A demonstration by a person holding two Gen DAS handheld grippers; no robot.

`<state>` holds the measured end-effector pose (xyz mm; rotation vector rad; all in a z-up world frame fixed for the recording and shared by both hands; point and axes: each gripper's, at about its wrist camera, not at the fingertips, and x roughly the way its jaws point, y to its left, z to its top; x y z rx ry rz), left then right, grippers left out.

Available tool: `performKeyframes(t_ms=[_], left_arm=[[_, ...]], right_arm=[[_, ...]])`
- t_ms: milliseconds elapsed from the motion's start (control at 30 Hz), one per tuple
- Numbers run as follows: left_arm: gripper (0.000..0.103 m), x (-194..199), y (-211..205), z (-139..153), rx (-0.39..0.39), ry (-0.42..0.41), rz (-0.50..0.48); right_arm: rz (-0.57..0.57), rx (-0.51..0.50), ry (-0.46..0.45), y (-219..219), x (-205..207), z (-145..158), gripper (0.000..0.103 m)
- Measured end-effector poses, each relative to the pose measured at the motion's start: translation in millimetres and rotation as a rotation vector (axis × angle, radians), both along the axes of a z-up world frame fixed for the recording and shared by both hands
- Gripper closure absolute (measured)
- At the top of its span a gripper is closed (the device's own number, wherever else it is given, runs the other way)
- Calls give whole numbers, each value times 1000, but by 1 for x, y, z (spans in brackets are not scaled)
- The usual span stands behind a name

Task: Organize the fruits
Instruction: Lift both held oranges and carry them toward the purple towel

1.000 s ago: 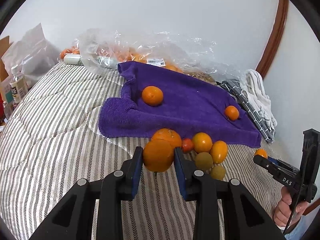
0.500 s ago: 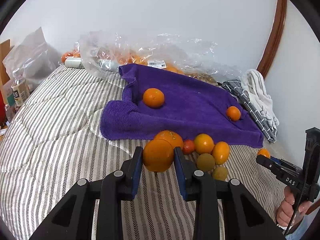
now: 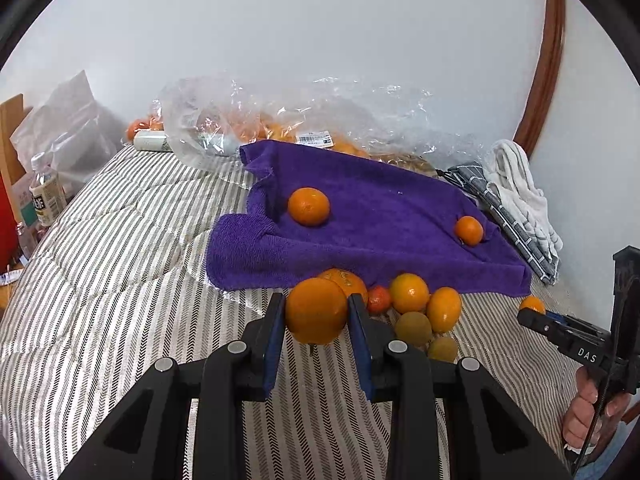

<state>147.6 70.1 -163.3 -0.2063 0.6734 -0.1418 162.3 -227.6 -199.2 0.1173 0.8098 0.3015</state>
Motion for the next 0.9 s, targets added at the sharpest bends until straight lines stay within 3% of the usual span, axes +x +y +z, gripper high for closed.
performKeyframes(t_ms=[200,333,500,700,800,900], left_arm=[[74,-4,0,4,-16,-19,-16],[74,-1,5,16,-80,-10,-6],[74,1,-8,47,48,-36,19],[73,21,-15,83,99,-87,10],[73,39,-19,89,96,-115,12],[73,61,-19,82,47,-109,21]], right_arm=[[22,-63,-11,11,-10,8,71],[46,-108,-41,20,-12,28,71],[55,-124,-98,30,-1,56,71],[51,-128,-135,38,26,77,71],[38,-105,-157,37,43,85,71],[7,-76,-155,33,62,83,71]])
